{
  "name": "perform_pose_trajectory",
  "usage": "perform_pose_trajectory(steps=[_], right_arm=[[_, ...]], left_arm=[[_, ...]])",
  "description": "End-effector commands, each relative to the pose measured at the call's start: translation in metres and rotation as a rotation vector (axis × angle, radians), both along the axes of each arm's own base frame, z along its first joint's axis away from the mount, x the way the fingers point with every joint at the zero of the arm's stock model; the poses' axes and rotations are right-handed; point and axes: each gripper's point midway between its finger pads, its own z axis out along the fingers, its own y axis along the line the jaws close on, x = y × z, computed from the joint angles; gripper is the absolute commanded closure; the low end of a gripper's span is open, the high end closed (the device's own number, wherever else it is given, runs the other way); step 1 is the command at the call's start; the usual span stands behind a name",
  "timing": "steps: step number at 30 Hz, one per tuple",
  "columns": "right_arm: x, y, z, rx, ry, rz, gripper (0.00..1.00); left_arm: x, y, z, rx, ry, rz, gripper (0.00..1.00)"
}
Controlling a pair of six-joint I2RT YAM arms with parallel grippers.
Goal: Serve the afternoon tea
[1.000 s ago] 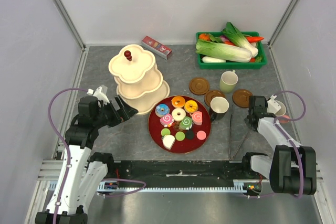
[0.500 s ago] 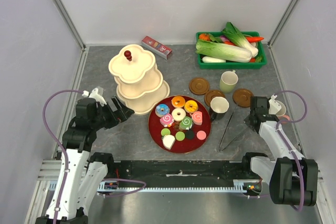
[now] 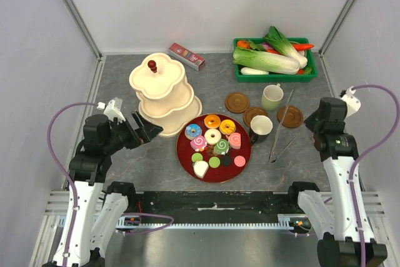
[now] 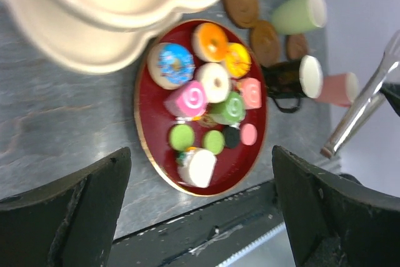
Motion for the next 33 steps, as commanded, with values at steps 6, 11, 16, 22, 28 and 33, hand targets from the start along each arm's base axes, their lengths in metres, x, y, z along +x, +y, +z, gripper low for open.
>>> perform_pose_trajectory(steps=[6,11,16,22,28,33], right_arm=[[0.013,0.061,0.129,0.055,-0.313,0.393,1.0],[0.027,0.131,0.163,0.292,-0.461,0.721,1.0],[0.027,0.168,0.189,0.521,-0.622,0.868,1.0],[0.019,0.192,0.211,0.694,-0.778,0.908,1.0],[0.013,0.212,0.221,0.769,-0.821,0.935,1.0],[0.014,0.233,0.214,0.814,-0.79,0.951,1.0]], left_arm=[[-0.018,-0.084,0.1,-0.412,-0.303,-0.524,0.01],[-0.042,-0.155,0.119,-0.43,-0.372,-0.824,0.01],[-0.048,-0.202,0.129,-0.498,-0.389,-0.983,0.01],[-0.052,-0.223,0.14,-0.609,-0.396,-1.036,0.01],[-0.049,-0.241,0.135,-0.626,-0.357,-1.064,0.01],[-0.057,-0.251,0.141,-0.671,-0.369,-1.108,0.01]])
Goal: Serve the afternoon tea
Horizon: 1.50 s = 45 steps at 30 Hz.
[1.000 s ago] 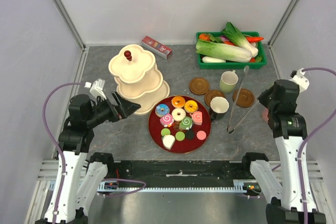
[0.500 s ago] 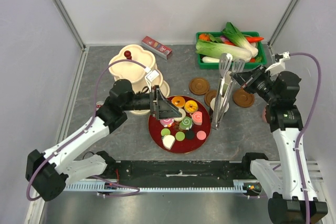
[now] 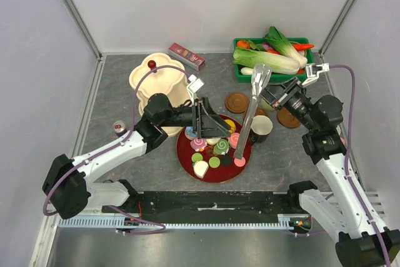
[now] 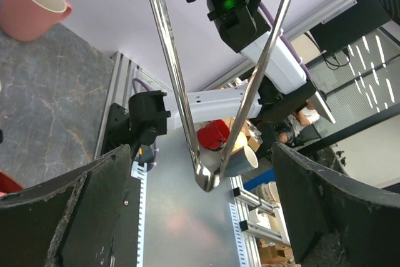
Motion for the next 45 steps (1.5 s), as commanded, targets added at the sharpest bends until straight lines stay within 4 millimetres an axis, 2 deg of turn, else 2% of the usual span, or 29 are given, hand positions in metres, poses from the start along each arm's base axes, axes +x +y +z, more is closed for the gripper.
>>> perform_pose_trajectory(steps=[1,7,12,16,22,28,36,45], right_arm=[[-0.003,0.018,0.018,0.067,-0.051,0.036,1.0],[0.002,0.052,0.004,0.048,-0.017,0.08,1.0],[0.0,0.078,0.002,0.058,-0.028,0.142,1.0],[0.003,0.076,0.0,0.043,-0.031,0.106,1.0],[0.005,0.062,-0.005,0.034,-0.03,0.023,1.0],[0.006,0.074,-0.012,0.004,-0.007,0.085,1.0],[0.015,0.065,-0.02,-0.078,0.019,0.011,1.0],[0.011,0.074,-0.021,-0.135,0.009,0.074,1.0]], left_arm=[[-0.012,-0.007,0.032,-0.097,-0.045,-0.066,0.01],[-0.012,-0.012,0.029,-0.103,-0.015,-0.085,0.01],[-0.011,-0.015,0.023,-0.091,0.014,-0.082,0.01],[-0.012,-0.013,0.02,-0.087,0.025,-0.074,0.01],[-0.01,-0.008,0.02,-0.097,0.041,-0.026,0.01],[-0.01,-0.009,0.022,-0.093,0.048,-0.033,0.02],[-0.016,-0.003,0.021,-0.092,0.04,-0.031,0.18],[-0.017,0.001,0.018,-0.073,0.035,-0.022,0.17]])
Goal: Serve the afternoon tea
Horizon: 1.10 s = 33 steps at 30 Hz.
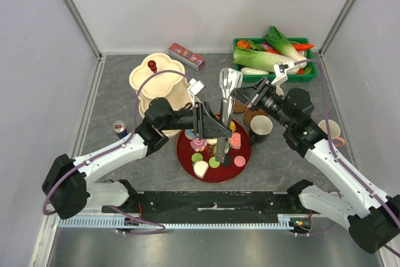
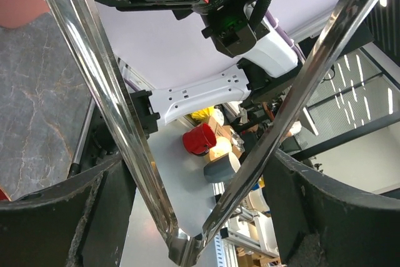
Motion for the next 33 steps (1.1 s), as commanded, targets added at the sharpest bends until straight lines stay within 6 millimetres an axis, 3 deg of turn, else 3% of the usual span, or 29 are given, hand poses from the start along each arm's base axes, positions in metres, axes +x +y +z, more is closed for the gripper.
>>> perform_pose_trajectory(steps=[1,11,22,25,33], right_arm=[[0.002,0.002,0.01,-0.045,-0.055,0.015,1.0],[0.0,0.007,0.011,-0.083,-0.072,0.052,1.0],[-0.003,0.007,0.006,-0.075,-0.067,0.063,1.0],[-0.004,0.007,0.009,-0.071,-0.071,0.065,0.93],[-0.004,0.006,0.015,-0.075,-0.076,0.06,0.59]], left_arm=[[-0.012,0.008,0.022,-0.061,-0.068,-0.015,0.17],[-0.017,0.014,0.023,-0.076,-0.083,-0.015,0.18],[-0.014,0.012,0.02,-0.068,-0.065,-0.004,0.35],[-0.012,0.011,0.018,-0.06,-0.058,0.0,0.38],[-0.01,0.009,0.009,-0.031,-0.036,0.003,0.45]])
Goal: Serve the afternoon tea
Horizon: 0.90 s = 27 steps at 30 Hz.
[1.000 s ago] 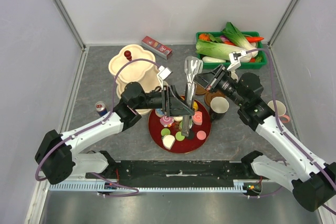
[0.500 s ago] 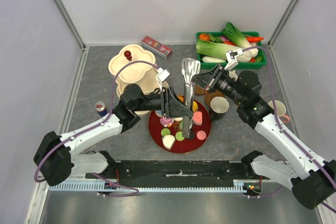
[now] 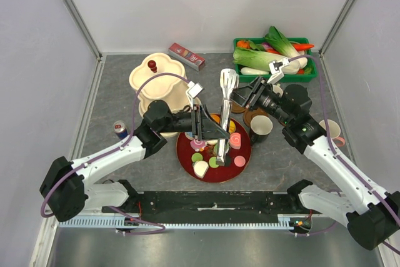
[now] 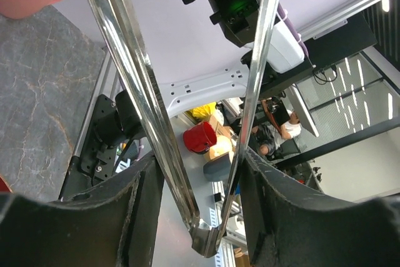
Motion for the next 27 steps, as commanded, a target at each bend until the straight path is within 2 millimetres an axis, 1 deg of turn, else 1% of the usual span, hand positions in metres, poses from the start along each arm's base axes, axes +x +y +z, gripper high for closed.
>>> perform_pose_trajectory(steps=[1,2,5,7,8,9,10,14,16,17,18,20,21,23,24,25,27], right_arm=[[0.002,-0.005,0.019,-0.002,-0.056,-0.025,0.54],[0.004,-0.006,0.021,-0.001,-0.058,-0.036,0.49],[0.009,-0.013,0.027,-0.008,-0.06,-0.085,0.29],[0.015,-0.024,0.028,-0.016,-0.045,-0.164,0.16],[0.017,-0.029,0.028,-0.02,-0.036,-0.196,0.06],[0.018,-0.035,0.032,-0.013,-0.043,-0.233,0.02],[0.02,-0.046,0.028,-0.029,-0.026,-0.289,0.02],[0.021,-0.082,0.027,-0.067,-0.018,-0.47,0.02],[0.018,-0.105,0.014,-0.131,0.013,-0.571,0.02],[0.016,-0.117,0.005,-0.172,0.034,-0.619,0.02],[0.013,-0.129,-0.004,-0.215,0.048,-0.664,0.02],[0.006,-0.15,-0.028,-0.304,0.084,-0.735,0.02],[0.001,-0.157,-0.036,-0.331,0.09,-0.756,0.02],[-0.007,-0.166,-0.06,-0.4,0.124,-0.767,0.02],[-0.012,-0.168,-0.068,-0.42,0.134,-0.761,0.02],[-0.014,-0.169,-0.08,-0.458,0.148,-0.747,0.02],[-0.021,-0.172,-0.096,-0.507,0.169,-0.734,0.02]], left_arm=[[-0.007,0.003,0.014,-0.039,-0.05,-0.012,0.45],[-0.007,0.004,0.013,-0.036,-0.051,-0.012,0.46],[-0.007,0.005,0.011,-0.028,-0.047,-0.008,0.46],[-0.007,0.006,0.009,-0.019,-0.047,-0.001,0.46],[-0.006,0.006,0.007,-0.008,-0.047,0.01,0.45],[-0.005,0.007,0.005,0.002,-0.045,0.02,0.46],[-0.004,0.008,0.001,0.026,-0.04,0.029,0.46],[0.0,0.013,-0.013,0.107,-0.033,0.077,0.46],[0.004,0.017,-0.028,0.182,-0.019,0.122,0.46],[0.007,0.021,-0.035,0.226,-0.012,0.153,0.47],[0.012,0.026,-0.046,0.291,0.003,0.195,0.47],[0.021,0.039,-0.064,0.404,0.024,0.286,0.48],[0.024,0.047,-0.077,0.47,0.041,0.325,0.48],[0.029,0.064,-0.097,0.596,0.073,0.396,0.48],[0.027,0.075,-0.111,0.679,0.103,0.42,0.48],[0.027,0.079,-0.113,0.712,0.105,0.433,0.48],[0.024,0.092,-0.127,0.804,0.134,0.447,0.48]])
